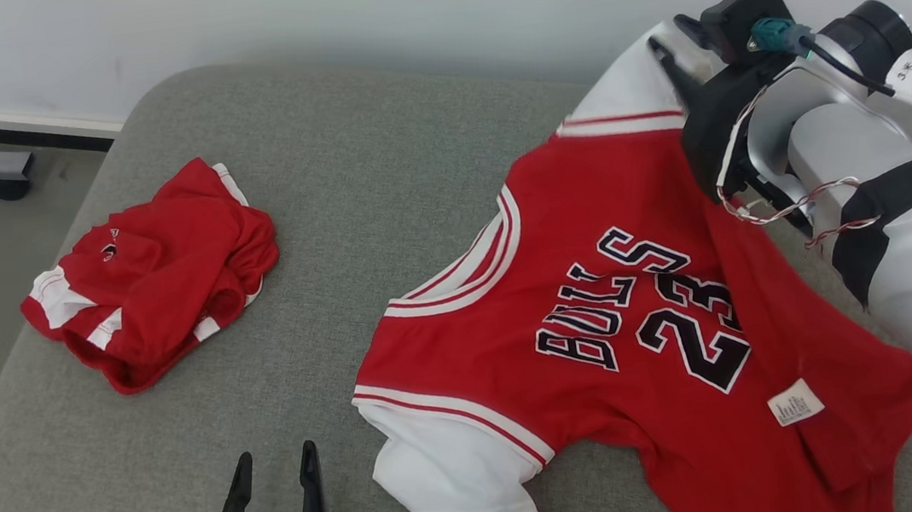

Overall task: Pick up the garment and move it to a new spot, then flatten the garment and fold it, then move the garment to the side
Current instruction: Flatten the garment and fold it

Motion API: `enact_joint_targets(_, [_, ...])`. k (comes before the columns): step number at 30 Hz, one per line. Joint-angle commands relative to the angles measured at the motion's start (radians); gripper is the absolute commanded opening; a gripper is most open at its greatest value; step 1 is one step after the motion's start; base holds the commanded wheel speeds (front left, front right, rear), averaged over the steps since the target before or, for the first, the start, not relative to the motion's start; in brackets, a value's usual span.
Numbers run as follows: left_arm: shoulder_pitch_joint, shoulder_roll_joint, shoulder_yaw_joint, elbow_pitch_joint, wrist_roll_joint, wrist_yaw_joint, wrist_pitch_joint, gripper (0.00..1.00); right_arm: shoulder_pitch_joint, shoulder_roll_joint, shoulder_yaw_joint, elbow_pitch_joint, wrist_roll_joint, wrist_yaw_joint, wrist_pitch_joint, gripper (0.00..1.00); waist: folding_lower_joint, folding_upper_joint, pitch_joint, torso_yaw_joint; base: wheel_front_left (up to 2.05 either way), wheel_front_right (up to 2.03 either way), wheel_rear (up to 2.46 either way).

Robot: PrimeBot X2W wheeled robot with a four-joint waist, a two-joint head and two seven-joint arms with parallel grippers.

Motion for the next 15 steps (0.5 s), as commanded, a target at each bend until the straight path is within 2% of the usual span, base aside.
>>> enact_joint_targets(1, [-0.011,-0.001,0.003,0.002,-0.009,-0.002,-0.003,1.0,-0.005,0.004,0.007,0.007,0.01,-0.002,-0.002,1.0,-0.0002,-0.0001,0.001,-0.003,0.0,0.0,0.0])
enact_joint_targets(9, [0.011,-0.001,0.034,0.015,0.01,-0.005,-0.003,1.0,0.023,0.004,0.04,0.036,0.073,-0.002,-0.063,1.0,-0.0002,-0.0001,-0.044,-0.066,0.0,0.0,0.0])
enact_joint_targets(15, [0.037,-0.001,0.065,0.019,0.033,-0.007,-0.003,1.0,0.096,-0.02,0.042,0.005,0.123,-0.002,-0.143,1.0,-0.0002,-0.0001,-0.101,-0.115,0.0,0.0,0.0])
